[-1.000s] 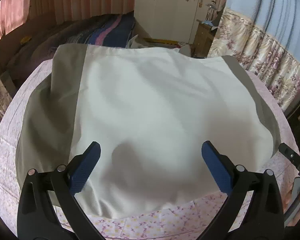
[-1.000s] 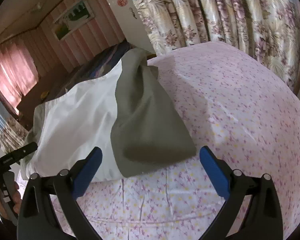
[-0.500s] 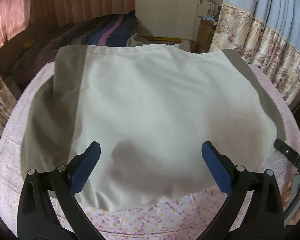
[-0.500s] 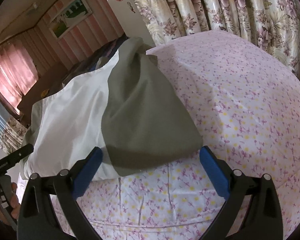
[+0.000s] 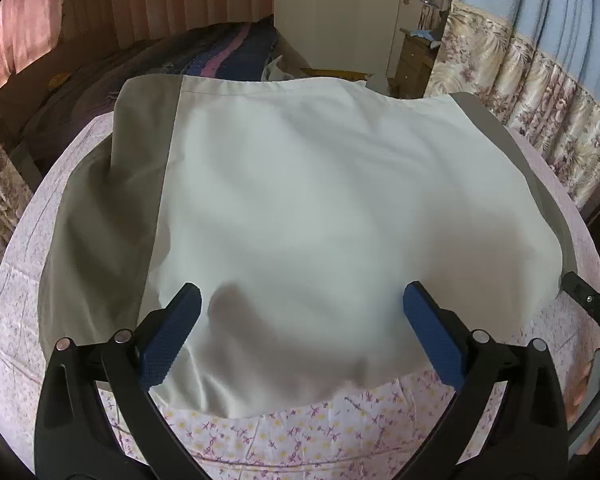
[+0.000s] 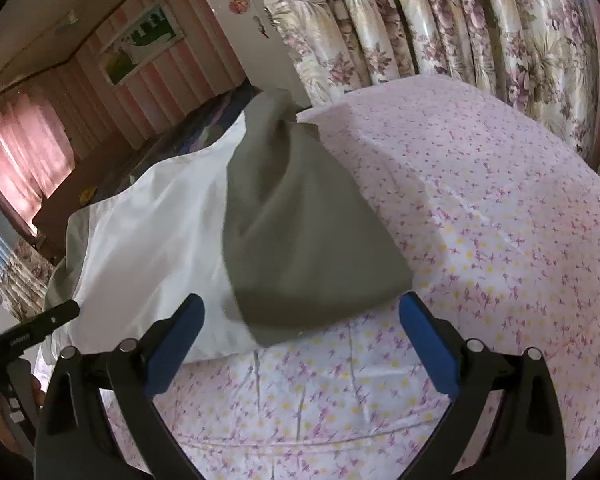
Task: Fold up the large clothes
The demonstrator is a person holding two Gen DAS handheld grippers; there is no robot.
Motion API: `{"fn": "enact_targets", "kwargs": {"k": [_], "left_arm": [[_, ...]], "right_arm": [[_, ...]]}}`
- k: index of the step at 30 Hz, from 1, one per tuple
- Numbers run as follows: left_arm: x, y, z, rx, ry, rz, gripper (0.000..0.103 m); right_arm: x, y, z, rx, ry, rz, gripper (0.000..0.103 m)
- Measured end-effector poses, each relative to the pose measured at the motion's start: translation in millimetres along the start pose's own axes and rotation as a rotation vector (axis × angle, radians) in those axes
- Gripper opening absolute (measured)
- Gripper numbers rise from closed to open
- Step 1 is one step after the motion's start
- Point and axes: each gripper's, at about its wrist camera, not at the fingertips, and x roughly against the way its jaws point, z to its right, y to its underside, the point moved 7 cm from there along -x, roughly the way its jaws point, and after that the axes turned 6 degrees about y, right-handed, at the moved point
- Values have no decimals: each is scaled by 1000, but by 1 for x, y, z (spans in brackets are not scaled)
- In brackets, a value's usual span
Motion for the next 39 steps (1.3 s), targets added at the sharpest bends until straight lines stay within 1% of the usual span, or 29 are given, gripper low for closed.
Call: {"fn": "enact_targets", "kwargs": {"k": [2,4,7,9,11,13,17,23,25,27,28,29,30,31,32,33,35,36,37,38,39], "left_arm": [[-3,1,0,2,6,-5,100],[-8,-2,-2,18,31,-12,100],[-16,-6,-6,44,61,-23,100],[-22,-7,-8,53,65,-37,100],[-24,-9,-8,54,65,-37,100],[-25,-9,-6,42,55,-34,100],[-28,-11,-3,23,38,-39,100],[-29,-12,-2,19,35,-46,100],[-29,-12,-2,15,30,-47,100],[-29,-13,-2,15,26,-47,100],[-29,-13,-2,16,24,-47,100],[-30,-13,-2,19,25,-48,99],[-31,-13,-2,25,31,-51,98],[-32,-12,-2,31,37,-54,98],[-32,-12,-2,35,39,-55,98],[-33,-12,-2,37,40,-57,97],[-32,-12,-1,40,46,-57,93],[-31,-12,0,40,49,-55,90],[-30,-11,1,41,55,-54,88],[-29,-10,1,41,57,-54,84],[-27,-10,2,38,60,-52,73]], "right_arm": [[-8,4,-4,22,10,-25,98],[-15,4,-4,22,15,-33,98],[-17,-3,-1,-32,-18,-24,98],[-21,-8,0,-72,-40,-38,99],[-21,-12,3,-137,-86,-39,99],[-26,-13,8,-175,-88,-44,99],[-32,-15,4,-181,-90,-46,99],[-43,-21,-8,-119,-72,-46,99],[-48,-25,-19,-71,-68,-44,96],[-44,-30,-28,-17,-60,-15,84],[-40,-35,-32,8,-61,6,73],[-36,-39,-37,30,-74,22,71],[-36,-42,-38,34,-82,22,71],[-38,-43,-39,36,-83,12,77],[-42,-42,-41,43,-76,-7,86],[-46,-41,-42,48,-73,-16,88],[-52,-36,-46,68,-59,-23,97],[-55,-35,-48,76,-56,-28,98],[-60,-34,-47,78,-53,-40,100],[-65,-31,-45,64,-60,-59,100],[-68,-31,-44,43,-76,-68,99]]}}
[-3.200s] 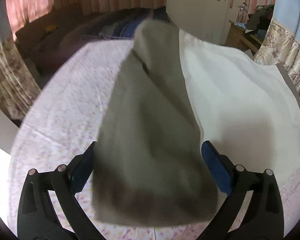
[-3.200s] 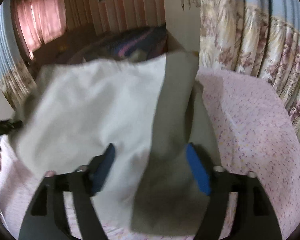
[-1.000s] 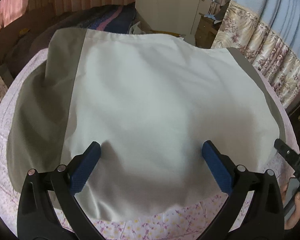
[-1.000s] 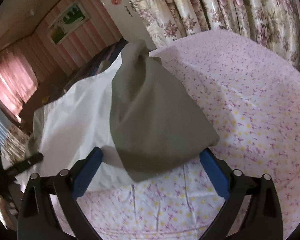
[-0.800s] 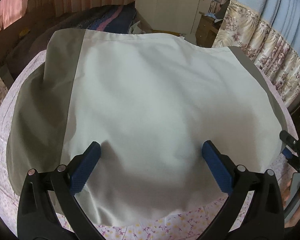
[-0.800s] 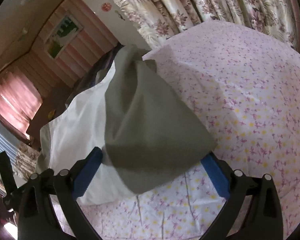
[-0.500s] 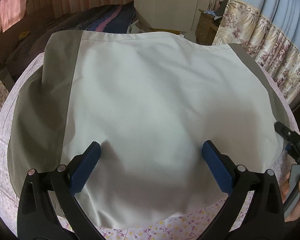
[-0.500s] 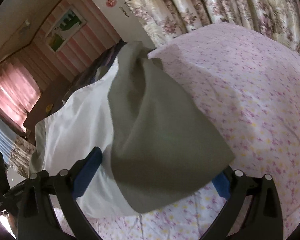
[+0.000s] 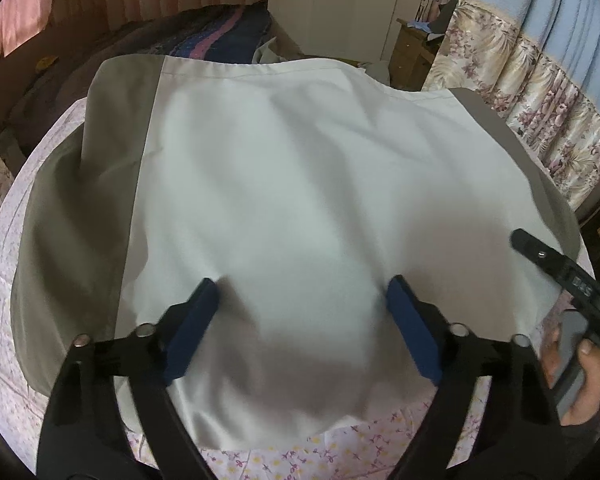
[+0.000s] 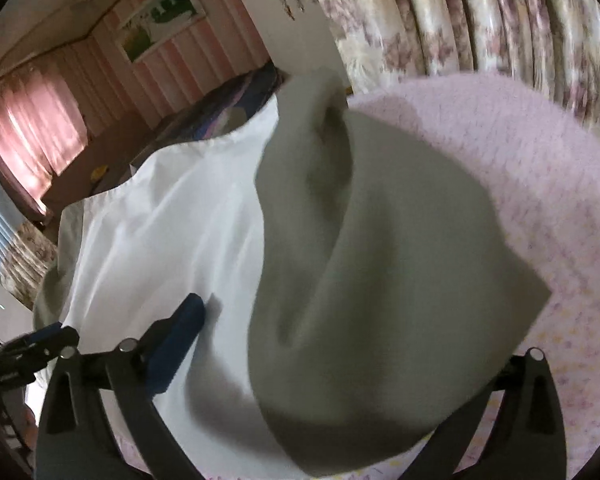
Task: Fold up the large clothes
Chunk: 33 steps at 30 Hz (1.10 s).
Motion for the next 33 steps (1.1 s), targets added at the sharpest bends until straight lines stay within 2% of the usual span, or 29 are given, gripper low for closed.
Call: {"fn": "enact_targets", "kwargs": {"k": [1,3,4,6,8,11,16,19,25,28,29,32,33], "left_arm": [[2,1,2,-3,4,1,68],[4,1,7,-23,11,2,53],[4,2,9,-36,2,0,49],[-4,3,9,-46,-26,-20,34],[-14,6,7,-31,-14,-44,34],[-23,7,2,-6,8,-56,33],[-23,7,1,4,12,-60,33],[-23,7,0,5,17,-57,32],[-23,7,1,-8,24,-51,32],[-21,6,-2,-1,53,-51,32],[-19,6,-3,0,68,-50,31],[-3,5,-15,9,114,-51,15],[12,4,-23,6,138,-41,15]], "right_arm": [[1,-1,1,-11,-13,6,97],[3,-3,0,-25,-34,7,80],[5,-4,0,-28,-47,14,67],[10,-9,-1,-48,-90,27,55],[18,-11,-6,-42,-116,50,45],[31,-17,-21,10,-135,99,36],[54,-29,-50,108,-145,165,33],[62,-33,-67,194,-108,194,32],[68,-36,-86,258,-82,207,30],[72,-36,-110,337,-63,218,27],[72,-35,-119,364,-58,221,27],[76,-30,-155,476,-35,234,24],[77,-27,-173,524,-27,240,24]]}}
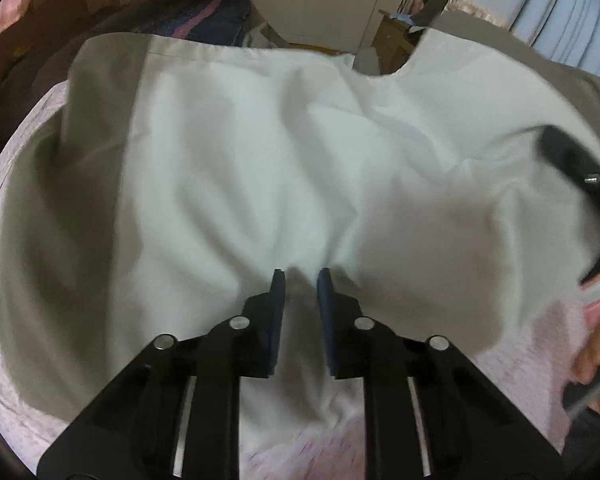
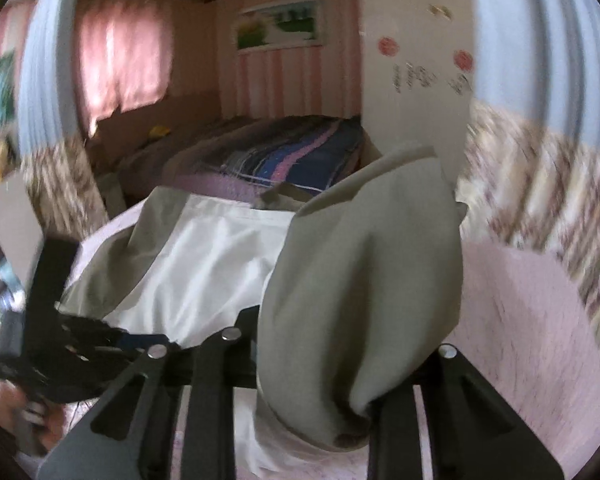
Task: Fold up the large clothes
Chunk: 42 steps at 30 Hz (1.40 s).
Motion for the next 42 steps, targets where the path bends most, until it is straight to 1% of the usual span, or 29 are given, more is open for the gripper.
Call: {"fn": "enact_targets", "kwargs": {"k": [1,2,4,5,6,9,10,11,12,14,15,16,17,18,19,20,21,22,24,25,26,28,30,33,36,37,39,41,42], "left_arm": [[13,0,-6,-15,0,14,16],[30,0,-15,-34,-18,34,16],[71,-1,-45,-47,-73,96,21],[83,0,-58,-46,-92,109,32],[100,1,-78,-41,-125,124,38],[135,9,-134,9,-216,162,38],[143,13,-148,33,-223,170,38],[148,16,-159,53,-223,176,38],[153,22,-172,71,-226,179,38],[156,25,-184,82,-228,186,39],[155,30,-190,89,-221,184,42],[152,35,-195,99,-216,177,44],[149,37,-197,102,-216,172,50],[144,40,-199,102,-217,167,56],[141,41,-199,100,-219,162,60],[139,43,-198,95,-221,161,70],[139,41,-197,95,-221,162,77],[138,41,-195,95,-219,165,79],[139,38,-191,88,-205,171,84],[140,36,-190,82,-204,174,86],[141,35,-187,74,-208,177,91],[143,31,-182,51,-214,182,94],[143,28,-173,36,-204,185,98],[141,20,-159,21,-186,184,99],[138,12,-142,14,-144,183,100],[137,9,-137,12,-131,183,100],[134,2,-124,6,-110,189,100],[133,-4,-110,-9,-95,198,100],[133,-6,-104,-16,-88,201,100]], "right_arm": [[0,-5,-12,32,1,2,23],[-2,-10,-26,66,2,3,22],[-6,-17,-49,118,-2,2,21],[-8,-22,-67,151,-12,1,20],[-10,-25,-82,178,-23,-1,20],[-18,-26,-139,307,-67,-22,18],[-19,-21,-157,355,-82,-33,18],[-25,-10,-180,438,-94,-60,17],[-31,2,-196,508,-92,-86,17],[-48,32,-220,668,-45,-139,18],[-61,57,-228,767,-8,-177,18],[-68,70,-231,814,11,-193,18],[-71,86,-234,890,45,-177,19],[-69,90,-236,914,57,-161,19],[-68,90,-235,915,62,-162,20],[-66,87,-233,909,59,-172,21],[-63,86,-232,908,61,-180,23],[-59,84,-230,911,65,-186,27],[-46,78,-229,895,58,-186,41],[-37,74,-227,869,36,-186,56],[-23,67,-223,826,5,-176,64],[-1,57,-212,748,-53,-161,75],[28,43,-192,648,-116,-132,75],[60,24,-157,524,-171,-85,79],[75,3,-106,343,-220,-57,80],[76,-2,-95,282,-225,-52,80],[60,-12,-61,146,-204,-64,80],[43,-7,-25,19,-186,-85,80],[35,-7,-19,-27,-192,-95,80]]}}
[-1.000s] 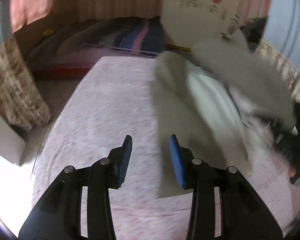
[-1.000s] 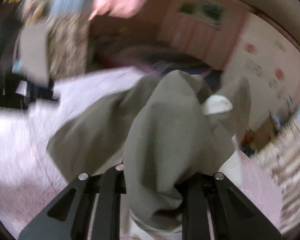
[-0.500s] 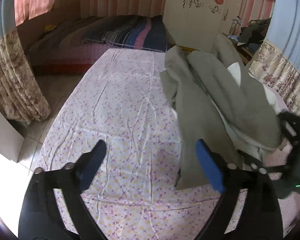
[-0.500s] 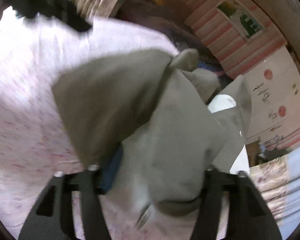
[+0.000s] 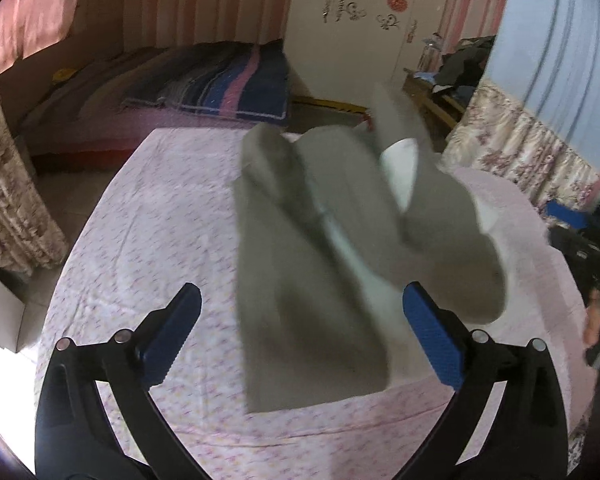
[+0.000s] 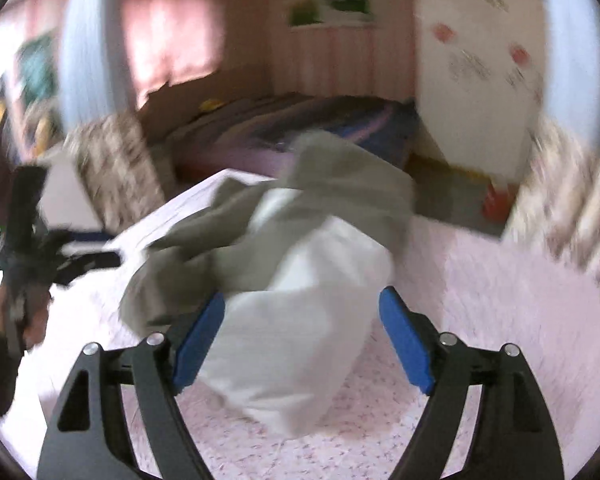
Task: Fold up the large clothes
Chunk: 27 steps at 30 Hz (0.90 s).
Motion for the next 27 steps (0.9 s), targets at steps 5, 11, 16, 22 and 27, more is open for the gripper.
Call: {"fn": "enact_targets", "kwargs": {"k": [5,11,16,22,27], "left_arm": [[-2,-16,33,-29,40,12,100],[-20,-23,76,-72,101,-19,100],[-73,-11,83,-109,40,-112,75],[-85,2,42,46,122,-141,22],[-20,0,22,62,110,-2,18]], "right_arm": [[-28,12,50,-216,-42,-28,80],[-56,18,57,-272,-62,-24,80],[-81,31,52,-267,-77,-96,80],[-90,32,34,-254,-117,-97,80],[-84,11,-6,-144,-143,-59,80]]}}
